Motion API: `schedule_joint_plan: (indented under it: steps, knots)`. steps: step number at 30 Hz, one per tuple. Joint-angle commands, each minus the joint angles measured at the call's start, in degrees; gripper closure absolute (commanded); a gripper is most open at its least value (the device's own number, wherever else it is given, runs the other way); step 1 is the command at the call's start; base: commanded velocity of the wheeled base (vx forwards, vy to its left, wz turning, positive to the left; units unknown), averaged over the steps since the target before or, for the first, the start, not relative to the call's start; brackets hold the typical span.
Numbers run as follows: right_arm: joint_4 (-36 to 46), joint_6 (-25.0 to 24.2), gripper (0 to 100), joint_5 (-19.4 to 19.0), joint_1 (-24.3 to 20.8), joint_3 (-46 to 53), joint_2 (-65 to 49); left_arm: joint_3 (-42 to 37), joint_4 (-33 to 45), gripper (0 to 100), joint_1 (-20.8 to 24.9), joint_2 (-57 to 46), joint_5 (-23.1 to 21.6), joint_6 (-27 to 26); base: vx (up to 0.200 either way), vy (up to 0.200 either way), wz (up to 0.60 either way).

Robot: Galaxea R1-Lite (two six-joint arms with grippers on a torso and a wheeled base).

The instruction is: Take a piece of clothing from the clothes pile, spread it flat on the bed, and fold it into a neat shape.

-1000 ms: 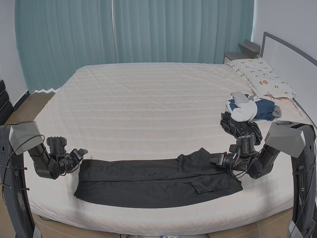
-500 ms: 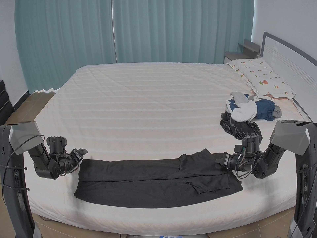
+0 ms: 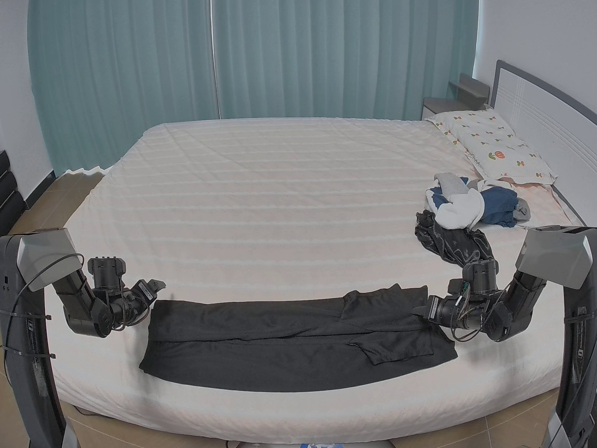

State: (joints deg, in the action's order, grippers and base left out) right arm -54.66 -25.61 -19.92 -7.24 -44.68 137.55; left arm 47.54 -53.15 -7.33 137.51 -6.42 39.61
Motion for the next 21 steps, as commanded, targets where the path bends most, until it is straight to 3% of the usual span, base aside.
schedule_joint_plan:
  steps: [1,18,19,21]
  knots:
    - [-0.01,0.21,100,-0.03,0.03,1.08,-0.35,0.01,-0.11,0,-0.06,0.04,0.01,0.03,0.000,0.000,0.00]
    - [-0.01,2.76,100,0.50,0.03,3.28,-1.23,0.01,-0.02,0,0.03,0.04,0.01,0.03,0.000,0.000,0.00]
    - [-0.01,2.76,0,0.58,0.03,3.28,-1.23,0.01,-0.02,0,-0.06,0.04,0.01,0.12,0.000,0.000,0.00]
    - [-0.01,2.59,0,0.58,0.03,3.19,-1.23,0.01,-0.02,0,-0.06,-0.05,0.01,0.12,0.000,0.000,0.00]
